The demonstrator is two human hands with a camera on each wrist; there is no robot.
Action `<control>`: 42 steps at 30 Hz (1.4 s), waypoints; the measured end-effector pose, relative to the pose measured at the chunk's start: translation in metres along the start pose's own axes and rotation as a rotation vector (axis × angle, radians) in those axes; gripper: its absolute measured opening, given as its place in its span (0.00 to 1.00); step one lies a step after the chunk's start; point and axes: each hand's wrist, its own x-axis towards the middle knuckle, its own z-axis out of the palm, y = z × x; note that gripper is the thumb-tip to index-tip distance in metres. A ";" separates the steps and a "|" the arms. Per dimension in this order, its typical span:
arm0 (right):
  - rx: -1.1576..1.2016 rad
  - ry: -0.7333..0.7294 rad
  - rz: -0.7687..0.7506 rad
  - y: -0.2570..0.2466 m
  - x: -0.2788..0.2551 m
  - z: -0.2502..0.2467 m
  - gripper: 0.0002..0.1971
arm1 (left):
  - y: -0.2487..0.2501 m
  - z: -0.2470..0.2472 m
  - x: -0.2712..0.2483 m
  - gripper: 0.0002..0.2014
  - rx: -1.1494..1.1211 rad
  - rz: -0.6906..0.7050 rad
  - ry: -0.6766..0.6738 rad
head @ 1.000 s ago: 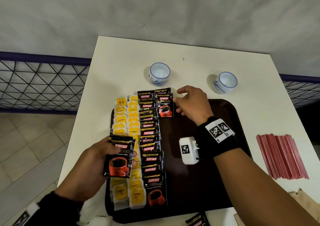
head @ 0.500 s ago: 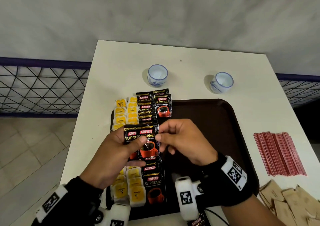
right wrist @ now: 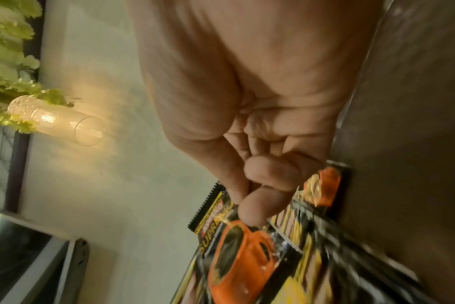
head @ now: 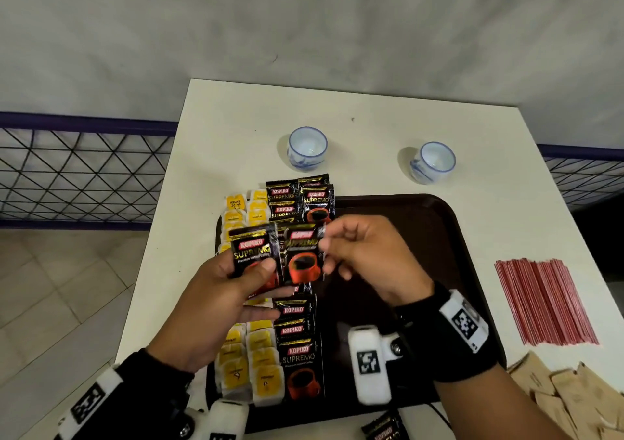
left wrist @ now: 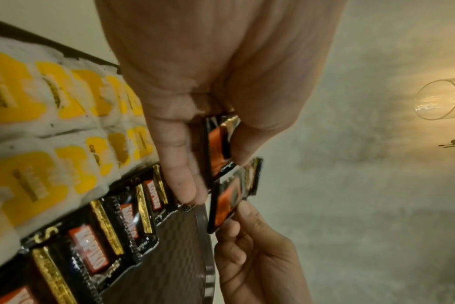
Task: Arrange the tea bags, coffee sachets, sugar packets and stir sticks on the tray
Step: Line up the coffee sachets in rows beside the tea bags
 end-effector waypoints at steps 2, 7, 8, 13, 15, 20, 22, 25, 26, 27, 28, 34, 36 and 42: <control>0.013 0.095 -0.005 -0.004 0.012 -0.016 0.09 | -0.002 -0.007 -0.002 0.13 -0.033 -0.025 0.000; -0.072 0.199 0.035 -0.003 0.037 -0.042 0.06 | -0.008 -0.021 -0.007 0.14 -0.147 -0.072 0.018; -0.097 0.212 0.044 -0.001 0.042 -0.043 0.07 | -0.009 -0.023 -0.008 0.15 -0.181 -0.083 0.018; -0.156 0.216 0.066 0.009 0.059 -0.042 0.09 | -0.016 -0.030 -0.012 0.22 -0.247 -0.110 0.028; -0.157 0.204 0.068 0.011 0.063 -0.038 0.10 | -0.021 -0.030 -0.014 0.23 -0.228 -0.113 0.033; -0.159 0.195 0.080 0.015 0.070 -0.029 0.09 | -0.026 -0.033 -0.017 0.19 -0.210 -0.133 0.033; -0.175 0.199 0.076 0.016 0.071 -0.027 0.08 | -0.026 -0.033 -0.017 0.18 -0.205 -0.139 0.036; -0.192 0.211 0.074 0.016 0.071 -0.025 0.07 | -0.025 -0.032 -0.018 0.18 -0.195 -0.141 0.041; -0.193 0.219 0.074 0.017 0.071 -0.024 0.07 | -0.025 -0.032 -0.018 0.18 -0.192 -0.141 0.042; -0.192 0.225 0.076 0.017 0.071 -0.024 0.08 | -0.025 -0.031 -0.019 0.17 -0.189 -0.140 0.044; -0.190 0.229 0.079 0.018 0.071 -0.023 0.07 | -0.025 -0.031 -0.019 0.17 -0.185 -0.140 0.047; -0.185 0.240 0.096 0.021 0.072 -0.023 0.05 | -0.026 -0.030 -0.019 0.16 -0.139 -0.139 0.052; -0.184 0.243 0.099 0.021 0.072 -0.023 0.05 | -0.026 -0.031 -0.018 0.16 -0.116 -0.134 0.053; -0.167 0.250 0.105 0.021 0.071 -0.024 0.05 | -0.024 -0.031 -0.018 0.16 -0.033 -0.098 0.038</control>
